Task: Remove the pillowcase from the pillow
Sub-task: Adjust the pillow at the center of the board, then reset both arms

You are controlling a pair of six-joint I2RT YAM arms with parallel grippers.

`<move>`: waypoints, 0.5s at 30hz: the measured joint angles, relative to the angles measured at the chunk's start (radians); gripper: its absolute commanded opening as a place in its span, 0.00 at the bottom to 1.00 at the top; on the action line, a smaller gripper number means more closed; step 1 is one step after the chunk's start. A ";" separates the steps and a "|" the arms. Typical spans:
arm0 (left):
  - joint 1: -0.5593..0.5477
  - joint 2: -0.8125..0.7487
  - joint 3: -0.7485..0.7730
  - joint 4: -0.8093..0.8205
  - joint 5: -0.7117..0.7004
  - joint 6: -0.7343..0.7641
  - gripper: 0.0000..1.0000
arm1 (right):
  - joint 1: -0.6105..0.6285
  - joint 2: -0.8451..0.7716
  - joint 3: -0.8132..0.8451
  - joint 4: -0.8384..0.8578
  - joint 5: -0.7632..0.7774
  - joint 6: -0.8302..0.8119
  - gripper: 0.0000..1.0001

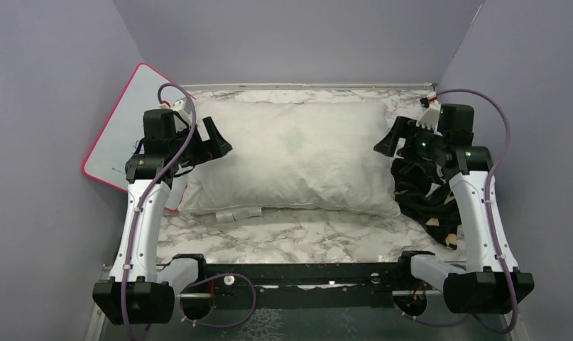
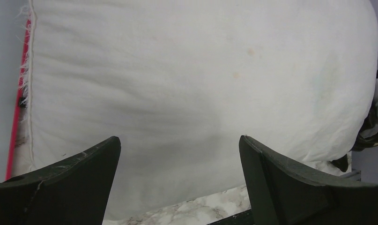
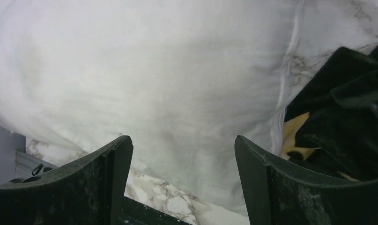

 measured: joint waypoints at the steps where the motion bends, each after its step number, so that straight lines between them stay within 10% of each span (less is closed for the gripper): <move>1: 0.000 0.000 0.003 0.000 0.000 0.000 0.99 | 0.000 0.018 0.032 -0.003 0.019 -0.003 0.85; 15: -0.002 -0.063 0.104 0.005 -0.311 -0.031 0.99 | -0.001 -0.174 0.132 0.187 -0.040 -0.026 1.00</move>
